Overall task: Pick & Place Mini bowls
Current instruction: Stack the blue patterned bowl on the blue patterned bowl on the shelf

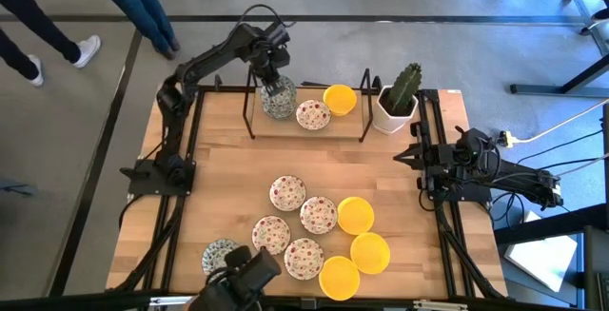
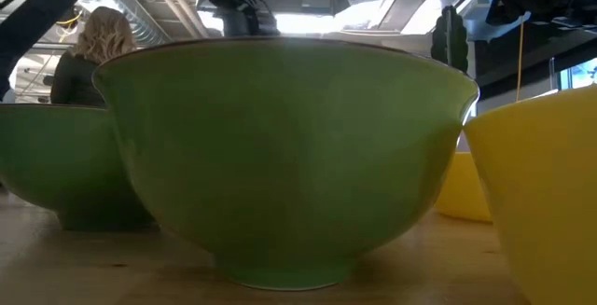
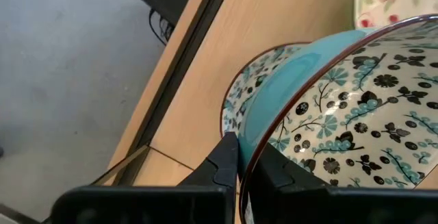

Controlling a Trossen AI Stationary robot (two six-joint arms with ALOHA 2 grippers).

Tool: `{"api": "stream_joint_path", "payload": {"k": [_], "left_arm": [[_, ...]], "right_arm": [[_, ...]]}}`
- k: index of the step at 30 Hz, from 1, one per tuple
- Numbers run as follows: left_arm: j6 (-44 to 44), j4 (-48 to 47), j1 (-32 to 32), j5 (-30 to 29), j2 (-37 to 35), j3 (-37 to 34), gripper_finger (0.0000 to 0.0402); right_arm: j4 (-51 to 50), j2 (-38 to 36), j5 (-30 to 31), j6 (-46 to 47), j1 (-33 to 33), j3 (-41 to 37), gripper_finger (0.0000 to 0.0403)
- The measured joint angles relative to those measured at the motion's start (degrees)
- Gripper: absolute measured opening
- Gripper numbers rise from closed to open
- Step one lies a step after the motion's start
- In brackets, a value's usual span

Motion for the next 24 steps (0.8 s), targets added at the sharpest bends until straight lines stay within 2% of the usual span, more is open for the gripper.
{"api": "stream_joint_path", "payload": {"k": [13, 24], "left_arm": [[1.50, -1.00, -0.11, 1.03, 0.95, -0.11, 0.0008], [0.69, -1.13, -2.04, -0.76, 1.81, -0.17, 0.0008]], "right_arm": [[0.00, 0.00, 0.11, 0.00, -0.02, 0.00, 0.0010], [0.00, 0.00, 0.09, 0.09, -0.02, 0.00, 0.0010]]}}
